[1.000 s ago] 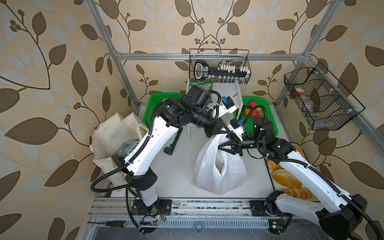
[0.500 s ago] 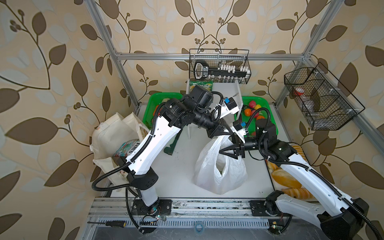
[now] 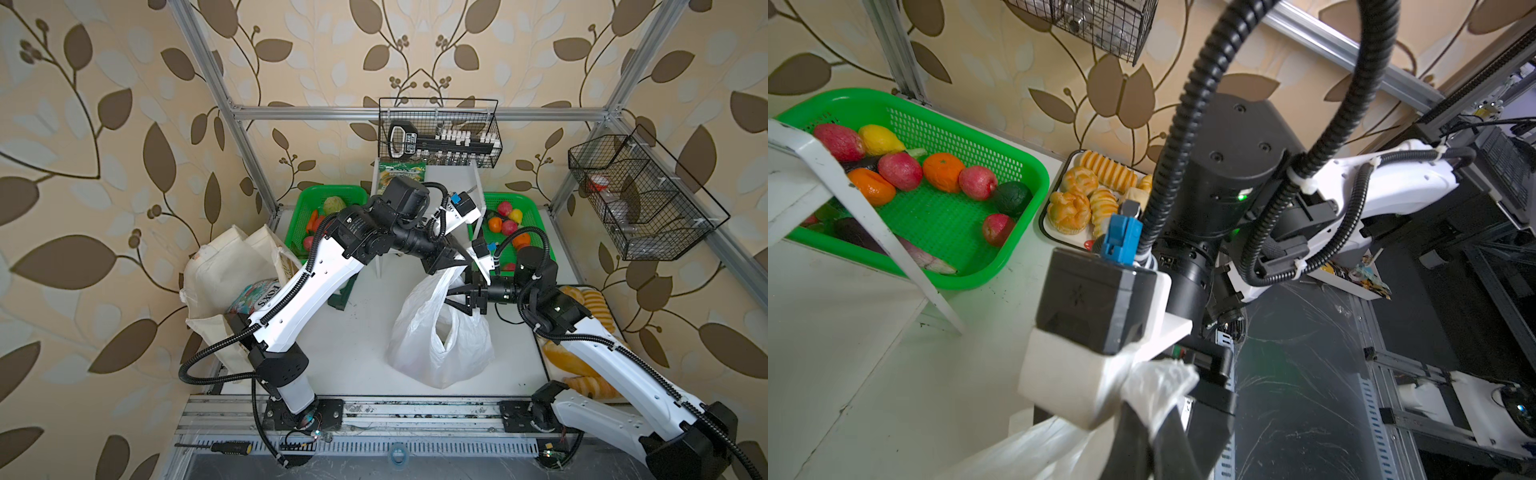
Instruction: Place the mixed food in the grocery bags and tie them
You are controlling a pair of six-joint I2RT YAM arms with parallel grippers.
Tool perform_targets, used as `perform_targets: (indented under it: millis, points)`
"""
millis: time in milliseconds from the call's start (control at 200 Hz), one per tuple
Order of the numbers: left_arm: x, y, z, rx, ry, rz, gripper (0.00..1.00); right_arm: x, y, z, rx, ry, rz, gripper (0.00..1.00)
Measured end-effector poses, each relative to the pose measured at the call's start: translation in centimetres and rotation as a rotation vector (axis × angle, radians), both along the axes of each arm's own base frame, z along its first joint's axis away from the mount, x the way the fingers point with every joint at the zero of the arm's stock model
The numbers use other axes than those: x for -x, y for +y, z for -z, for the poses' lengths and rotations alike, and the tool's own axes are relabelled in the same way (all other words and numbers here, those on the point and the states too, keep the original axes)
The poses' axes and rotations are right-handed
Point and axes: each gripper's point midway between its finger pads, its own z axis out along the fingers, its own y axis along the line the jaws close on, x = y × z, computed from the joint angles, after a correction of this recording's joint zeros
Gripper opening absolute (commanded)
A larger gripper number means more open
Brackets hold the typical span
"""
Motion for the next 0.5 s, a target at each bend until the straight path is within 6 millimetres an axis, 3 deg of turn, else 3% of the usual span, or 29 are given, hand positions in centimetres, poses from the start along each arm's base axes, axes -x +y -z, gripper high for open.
perform_targets:
  millis: [175, 315, 500]
  points:
    - [0.1, 0.4, -0.2, 0.008, -0.02, -0.023, 0.0, 0.2, -0.5, -0.7, -0.018, -0.015, 0.007, 0.75]
    - [-1.2, 0.7, 0.4, -0.013, -0.044, -0.08, 0.0, 1.8, -0.3, -2.2, -0.057, -0.065, -0.074, 0.75]
    - [-1.8, 0.8, 0.5, -0.012, -0.051, -0.1, 0.0, 3.0, 0.3, -2.4, -0.065, -0.08, -0.125, 0.76]
